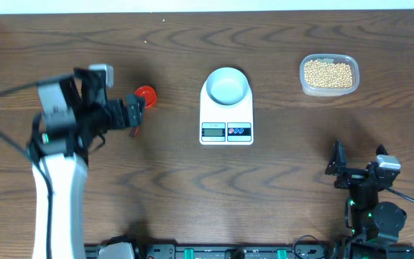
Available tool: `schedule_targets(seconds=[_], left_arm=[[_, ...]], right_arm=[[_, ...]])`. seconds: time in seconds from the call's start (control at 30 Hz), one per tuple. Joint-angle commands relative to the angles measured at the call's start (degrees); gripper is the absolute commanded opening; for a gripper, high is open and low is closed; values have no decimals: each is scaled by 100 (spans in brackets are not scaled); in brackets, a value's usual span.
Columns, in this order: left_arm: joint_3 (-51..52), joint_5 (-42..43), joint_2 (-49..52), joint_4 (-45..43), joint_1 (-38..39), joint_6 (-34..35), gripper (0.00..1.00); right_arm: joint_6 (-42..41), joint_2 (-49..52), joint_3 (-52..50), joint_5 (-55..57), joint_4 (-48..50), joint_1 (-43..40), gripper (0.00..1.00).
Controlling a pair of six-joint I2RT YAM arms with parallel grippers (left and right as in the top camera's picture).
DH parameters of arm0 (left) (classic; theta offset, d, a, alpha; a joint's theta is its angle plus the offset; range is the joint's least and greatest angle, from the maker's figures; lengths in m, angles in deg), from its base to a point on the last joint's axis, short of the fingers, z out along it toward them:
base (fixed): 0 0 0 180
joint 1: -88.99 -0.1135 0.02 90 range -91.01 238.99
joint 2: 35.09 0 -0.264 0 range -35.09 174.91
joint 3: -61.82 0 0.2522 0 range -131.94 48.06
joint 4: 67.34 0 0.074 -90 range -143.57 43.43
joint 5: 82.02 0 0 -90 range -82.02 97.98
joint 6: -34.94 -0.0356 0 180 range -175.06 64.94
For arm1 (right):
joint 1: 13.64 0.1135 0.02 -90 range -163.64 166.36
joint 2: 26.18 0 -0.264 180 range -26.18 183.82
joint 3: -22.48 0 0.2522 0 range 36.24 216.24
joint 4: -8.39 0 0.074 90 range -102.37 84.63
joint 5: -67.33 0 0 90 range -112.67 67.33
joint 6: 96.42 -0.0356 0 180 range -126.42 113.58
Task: Scoop item into bowl and weigh 50g on scale
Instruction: 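Reach the left gripper to the red scoop and grasp its handle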
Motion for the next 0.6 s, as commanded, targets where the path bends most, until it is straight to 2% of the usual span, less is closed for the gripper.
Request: schedule_targets(seconds=[0.0, 0.33, 0.57], left_arm=[[-688, 177, 737, 426, 9, -264, 98], [-769, 173, 1641, 621, 9, -175, 98], [-769, 120, 1674, 22, -4, -179, 98]], right_arm=[[33, -24, -7, 24, -22, 20, 99], [33, -24, -7, 24, -22, 20, 99], [33, -24, -7, 24, -22, 20, 99]])
